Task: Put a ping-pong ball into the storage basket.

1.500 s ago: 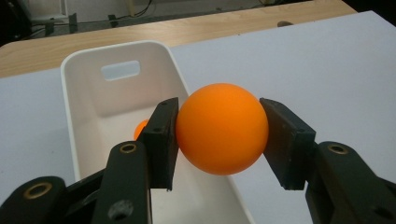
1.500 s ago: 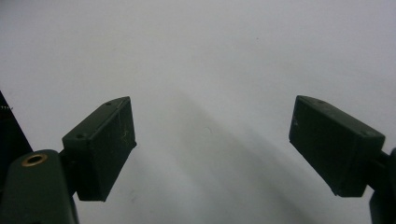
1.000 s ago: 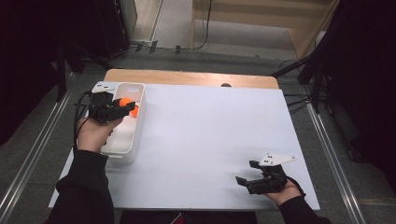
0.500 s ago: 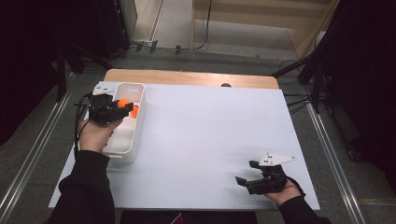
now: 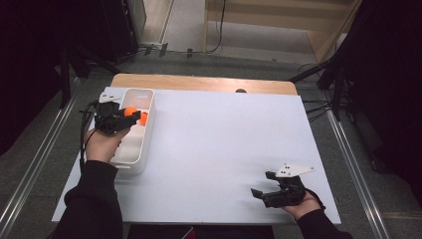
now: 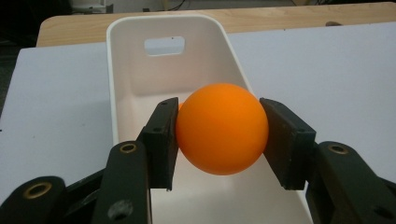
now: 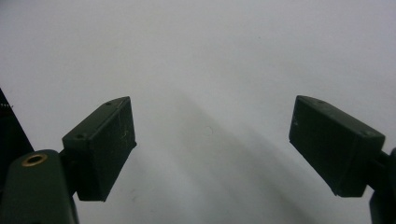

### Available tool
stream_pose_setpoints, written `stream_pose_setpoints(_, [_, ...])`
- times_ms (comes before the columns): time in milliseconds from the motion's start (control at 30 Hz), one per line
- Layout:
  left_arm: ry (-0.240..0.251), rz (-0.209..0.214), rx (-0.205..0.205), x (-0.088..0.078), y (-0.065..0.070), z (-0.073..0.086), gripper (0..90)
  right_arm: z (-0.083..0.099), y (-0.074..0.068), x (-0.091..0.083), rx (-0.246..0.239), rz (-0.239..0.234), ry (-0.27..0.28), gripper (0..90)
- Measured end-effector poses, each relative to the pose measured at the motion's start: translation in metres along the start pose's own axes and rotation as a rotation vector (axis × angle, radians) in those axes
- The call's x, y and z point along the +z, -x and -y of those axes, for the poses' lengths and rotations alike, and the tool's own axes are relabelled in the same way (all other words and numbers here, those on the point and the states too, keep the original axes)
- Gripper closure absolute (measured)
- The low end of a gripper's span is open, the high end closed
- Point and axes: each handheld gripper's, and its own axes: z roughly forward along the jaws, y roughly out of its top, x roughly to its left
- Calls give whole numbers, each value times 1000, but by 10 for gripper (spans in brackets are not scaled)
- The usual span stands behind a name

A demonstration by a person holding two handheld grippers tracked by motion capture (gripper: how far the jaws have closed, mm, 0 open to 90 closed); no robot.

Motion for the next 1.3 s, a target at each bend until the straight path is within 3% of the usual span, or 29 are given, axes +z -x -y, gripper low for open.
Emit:
stream_pose_setpoints(533, [-54,-16,3,9,0,5,498,0,0,0,-1,0,0,129])
stream_pose_setpoints(1133, [-71,-11,24,12,4,6,495,1,1,-3,8,12,9,129])
stream_pose_setpoints(1300, [-60,31,-22,9,-2,3,356,0,-1,0,-8,3,0,130])
